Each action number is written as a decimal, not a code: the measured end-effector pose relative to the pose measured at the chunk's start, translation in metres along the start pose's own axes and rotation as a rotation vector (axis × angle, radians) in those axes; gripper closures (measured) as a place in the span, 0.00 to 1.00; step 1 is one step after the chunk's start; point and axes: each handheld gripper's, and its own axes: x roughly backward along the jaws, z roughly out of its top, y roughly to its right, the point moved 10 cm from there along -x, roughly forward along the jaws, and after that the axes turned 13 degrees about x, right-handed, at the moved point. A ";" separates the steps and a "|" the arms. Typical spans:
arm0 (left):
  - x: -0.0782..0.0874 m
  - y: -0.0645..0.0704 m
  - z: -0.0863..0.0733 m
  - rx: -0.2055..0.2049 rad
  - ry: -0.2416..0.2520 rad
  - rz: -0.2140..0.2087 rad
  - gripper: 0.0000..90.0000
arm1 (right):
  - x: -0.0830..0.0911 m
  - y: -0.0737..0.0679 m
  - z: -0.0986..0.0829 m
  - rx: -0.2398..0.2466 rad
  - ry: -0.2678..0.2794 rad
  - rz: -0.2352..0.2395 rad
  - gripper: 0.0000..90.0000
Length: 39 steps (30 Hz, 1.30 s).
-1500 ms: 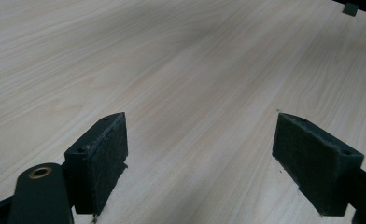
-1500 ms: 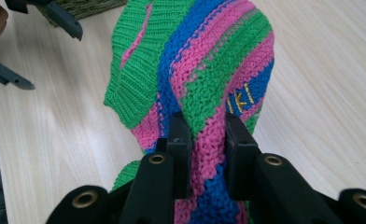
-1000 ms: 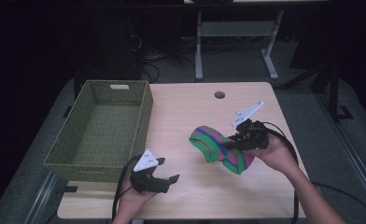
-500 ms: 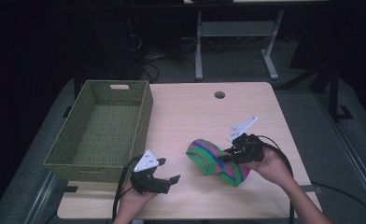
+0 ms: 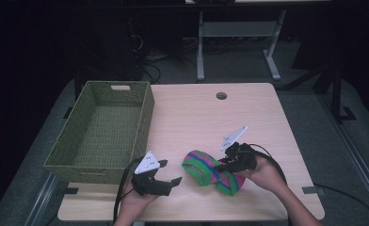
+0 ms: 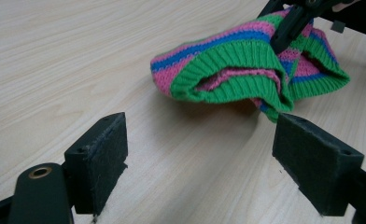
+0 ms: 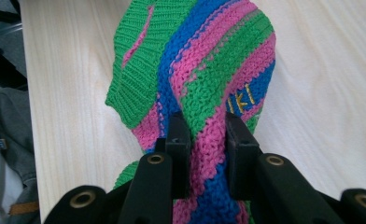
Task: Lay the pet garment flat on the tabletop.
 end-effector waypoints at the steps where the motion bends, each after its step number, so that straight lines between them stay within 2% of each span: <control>1: 0.000 0.000 0.000 0.000 0.000 0.000 0.20 | -0.002 -0.001 0.000 0.001 -0.002 0.000 0.83; 9: -0.002 0.001 -0.001 0.000 -0.008 -0.004 0.20 | -0.014 -0.002 0.000 0.007 -0.009 0.021 0.81; 18: -0.002 0.001 -0.001 0.001 -0.011 -0.002 0.20 | -0.023 -0.001 -0.004 0.017 -0.021 0.007 0.76; 25: -0.002 0.001 -0.002 -0.002 -0.010 -0.002 0.20 | -0.033 -0.004 -0.008 0.039 -0.038 0.002 0.63; 31: -0.003 0.001 -0.002 -0.005 -0.015 -0.003 0.20 | -0.039 -0.007 -0.012 0.033 -0.036 0.017 0.47; 35: -0.002 0.001 -0.002 -0.002 -0.013 -0.007 0.20 | -0.036 -0.009 -0.011 0.032 -0.028 0.023 0.40; 37: -0.002 0.001 -0.002 -0.003 -0.013 -0.007 0.20 | -0.034 -0.009 -0.011 0.032 -0.021 0.015 0.38; 39: -0.003 0.002 -0.002 -0.005 -0.016 -0.005 0.20 | -0.024 -0.009 -0.008 0.040 0.009 -0.006 0.37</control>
